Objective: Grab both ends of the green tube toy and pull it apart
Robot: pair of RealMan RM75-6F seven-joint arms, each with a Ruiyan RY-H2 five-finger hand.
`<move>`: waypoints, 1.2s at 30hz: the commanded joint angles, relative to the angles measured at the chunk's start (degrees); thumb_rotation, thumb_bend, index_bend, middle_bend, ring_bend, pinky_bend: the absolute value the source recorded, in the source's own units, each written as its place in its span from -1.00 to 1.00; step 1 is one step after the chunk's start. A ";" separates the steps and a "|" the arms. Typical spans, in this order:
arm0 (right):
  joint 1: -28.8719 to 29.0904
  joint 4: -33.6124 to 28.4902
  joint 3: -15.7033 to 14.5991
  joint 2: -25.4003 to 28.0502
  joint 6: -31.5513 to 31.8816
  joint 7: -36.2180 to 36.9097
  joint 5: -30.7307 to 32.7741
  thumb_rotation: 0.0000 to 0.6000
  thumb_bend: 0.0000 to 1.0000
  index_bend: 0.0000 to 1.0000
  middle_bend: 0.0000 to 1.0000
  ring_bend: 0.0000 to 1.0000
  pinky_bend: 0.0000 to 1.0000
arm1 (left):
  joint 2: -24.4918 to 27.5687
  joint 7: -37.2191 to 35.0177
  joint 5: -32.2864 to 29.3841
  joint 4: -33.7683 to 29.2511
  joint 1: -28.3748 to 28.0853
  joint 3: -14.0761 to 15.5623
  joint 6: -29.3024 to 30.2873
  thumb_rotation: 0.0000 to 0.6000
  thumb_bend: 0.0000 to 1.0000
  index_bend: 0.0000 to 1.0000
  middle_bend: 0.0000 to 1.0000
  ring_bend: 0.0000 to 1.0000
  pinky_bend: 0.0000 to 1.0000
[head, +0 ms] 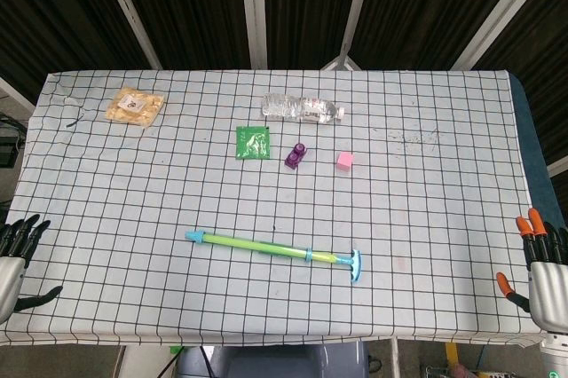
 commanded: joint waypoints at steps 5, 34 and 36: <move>-0.15 0.13 -0.18 0.03 0.23 0.15 -0.33 1.00 -0.37 -1.00 -1.00 -1.00 -1.00 | -0.27 -0.56 0.66 0.29 0.17 -0.11 0.87 1.00 -0.94 -1.00 -1.00 -1.00 -1.00; 6.38 -6.66 -2.50 -2.29 -9.14 1.35 -7.53 1.00 -0.37 -0.54 -0.65 -1.00 -1.00 | -1.04 0.26 0.66 0.28 0.08 -0.14 0.79 1.00 -0.94 -1.00 -1.00 -1.00 -1.00; 7.28 -8.06 -2.47 -3.60 -10.77 -0.45 -7.23 1.00 -0.37 -0.54 -0.65 -1.00 -1.00 | -1.07 0.34 0.73 0.31 0.06 -0.13 0.80 1.00 -0.94 -1.00 -1.00 -1.00 -1.00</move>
